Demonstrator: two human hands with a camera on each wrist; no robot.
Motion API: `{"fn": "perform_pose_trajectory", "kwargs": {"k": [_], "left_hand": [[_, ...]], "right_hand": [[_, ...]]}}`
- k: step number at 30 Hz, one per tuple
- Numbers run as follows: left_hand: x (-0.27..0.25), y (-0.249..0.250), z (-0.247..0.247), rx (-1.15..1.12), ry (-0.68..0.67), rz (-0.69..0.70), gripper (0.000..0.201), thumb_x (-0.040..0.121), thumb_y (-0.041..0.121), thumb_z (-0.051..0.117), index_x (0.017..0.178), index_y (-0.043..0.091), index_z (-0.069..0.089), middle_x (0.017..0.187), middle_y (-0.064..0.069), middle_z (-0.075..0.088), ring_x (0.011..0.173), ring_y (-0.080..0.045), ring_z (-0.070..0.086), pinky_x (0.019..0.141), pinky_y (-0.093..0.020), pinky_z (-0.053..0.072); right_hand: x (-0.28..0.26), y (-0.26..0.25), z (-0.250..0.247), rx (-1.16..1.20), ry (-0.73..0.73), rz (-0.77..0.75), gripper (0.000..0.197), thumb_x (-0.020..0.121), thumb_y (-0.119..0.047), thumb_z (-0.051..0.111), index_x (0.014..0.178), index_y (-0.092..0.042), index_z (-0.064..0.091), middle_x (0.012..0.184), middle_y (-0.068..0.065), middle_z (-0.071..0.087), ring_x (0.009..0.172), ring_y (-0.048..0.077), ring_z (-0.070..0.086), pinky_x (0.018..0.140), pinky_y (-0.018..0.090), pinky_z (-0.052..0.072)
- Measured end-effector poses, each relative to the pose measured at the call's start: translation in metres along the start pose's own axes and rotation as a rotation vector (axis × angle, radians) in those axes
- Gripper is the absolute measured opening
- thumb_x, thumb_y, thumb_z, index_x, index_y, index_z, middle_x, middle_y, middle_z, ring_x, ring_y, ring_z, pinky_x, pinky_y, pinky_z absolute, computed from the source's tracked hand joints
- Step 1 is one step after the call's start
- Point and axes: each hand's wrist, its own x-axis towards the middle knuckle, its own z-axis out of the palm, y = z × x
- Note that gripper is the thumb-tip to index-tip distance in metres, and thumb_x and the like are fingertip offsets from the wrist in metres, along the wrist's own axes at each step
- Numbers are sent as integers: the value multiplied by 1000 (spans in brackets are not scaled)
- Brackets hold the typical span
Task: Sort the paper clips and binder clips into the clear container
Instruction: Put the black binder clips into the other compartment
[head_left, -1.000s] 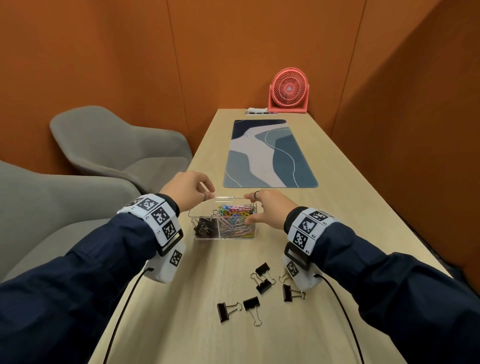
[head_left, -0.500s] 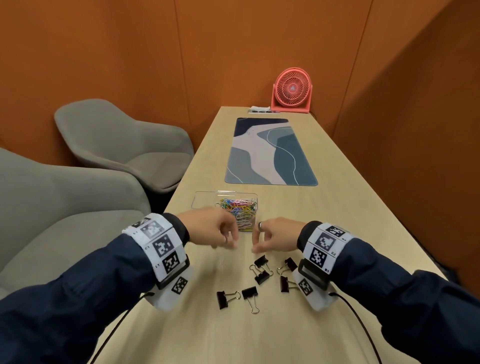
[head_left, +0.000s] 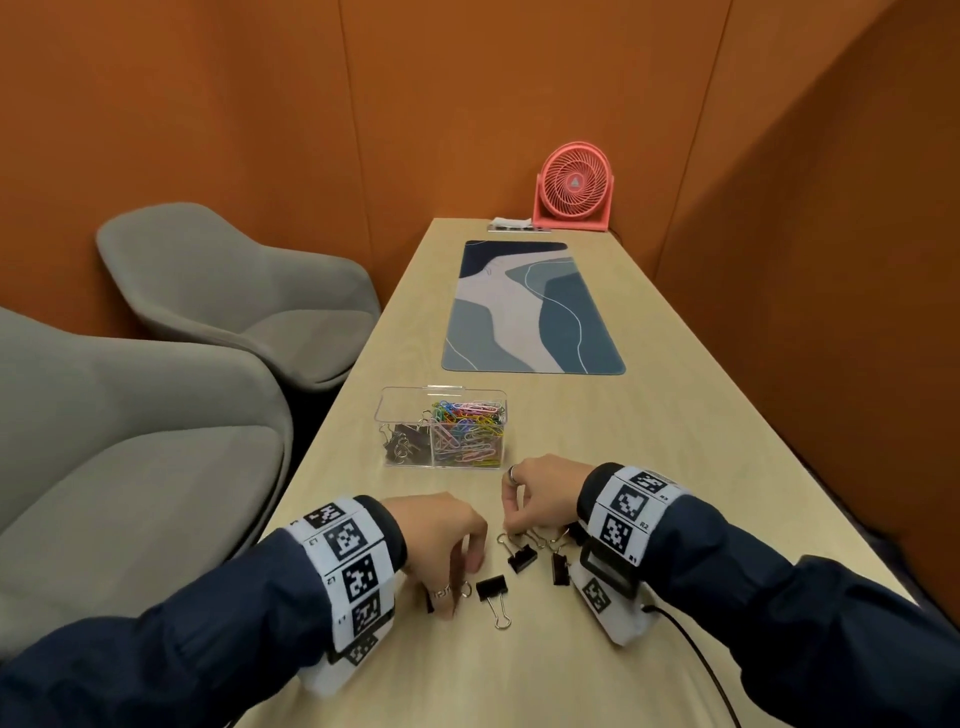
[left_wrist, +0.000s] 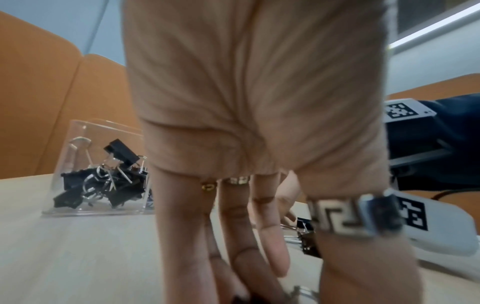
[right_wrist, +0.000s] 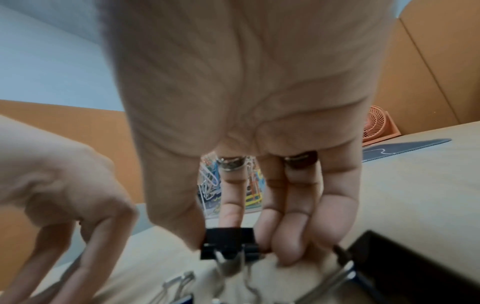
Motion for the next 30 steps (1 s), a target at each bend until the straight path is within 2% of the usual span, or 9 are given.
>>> {"fn": "perform_pose_trajectory", "kwargs": {"k": [4,6,9,12,16,20,23,26,30], "left_hand": [[-3,-15,-7,-198,94,-9,39,75,0,60,109,18,56,97,0,69,73,-9,58,69,-24,49],[-3,-25,-14,-516,228,-10,36,79,-6,52,107,16,54,96,-8,69,71,-13,60,67,-23,52],[-1,-32,-23,-1097,395,-49,19,91,-5,49,107,3,55,85,-16,66,64,-16,60,65,-23,56],[1,-37,-29,-1485,406,-61,16,94,0,47,105,-4,58,78,-17,67,58,-13,66,62,-24,58],[3,-39,-31,-1909,348,-25,24,93,2,43,107,-12,57,78,-17,59,65,-21,66,69,-34,60],[6,-38,-30,-2035,262,13,44,97,18,38,82,-11,67,87,-23,65,80,-35,69,78,-43,57],[3,-35,-30,-2034,178,65,50,98,30,36,93,-4,73,99,-26,67,90,-39,68,82,-44,54],[3,-32,-30,-2026,158,65,43,97,31,38,101,5,72,106,-20,67,89,-36,69,81,-43,55],[7,-34,-29,-2025,142,-7,49,99,34,36,101,-7,63,93,-23,66,80,-35,70,77,-42,56]], "right_hand": [[-4,7,-5,132,132,6,9,81,-23,62,87,-20,56,77,-3,57,75,16,54,67,25,45],[-7,10,-12,238,285,-14,9,80,-24,62,87,-19,59,78,-3,59,72,12,53,65,21,42],[-10,8,-25,351,486,-58,8,82,-27,63,83,-21,59,76,-3,59,65,7,51,62,19,41],[-9,1,-34,485,561,-121,8,83,-29,63,84,-22,61,72,-8,56,62,3,49,59,18,38],[-7,-15,-35,573,556,-222,8,83,-29,65,85,-23,60,75,-8,57,59,0,49,57,12,41],[-1,-30,-33,566,570,-260,12,81,-27,68,84,-21,59,77,-8,58,64,3,50,64,15,42],[1,-38,-30,533,542,-281,13,82,-24,69,89,-13,66,82,-6,63,69,5,56,67,12,44],[-2,-36,-32,547,559,-270,17,87,-24,63,94,-10,67,79,-8,63,57,-6,55,57,3,39],[-5,-7,-36,337,574,-137,16,89,-31,58,94,-17,65,86,-3,62,73,4,53,73,21,39]]}}
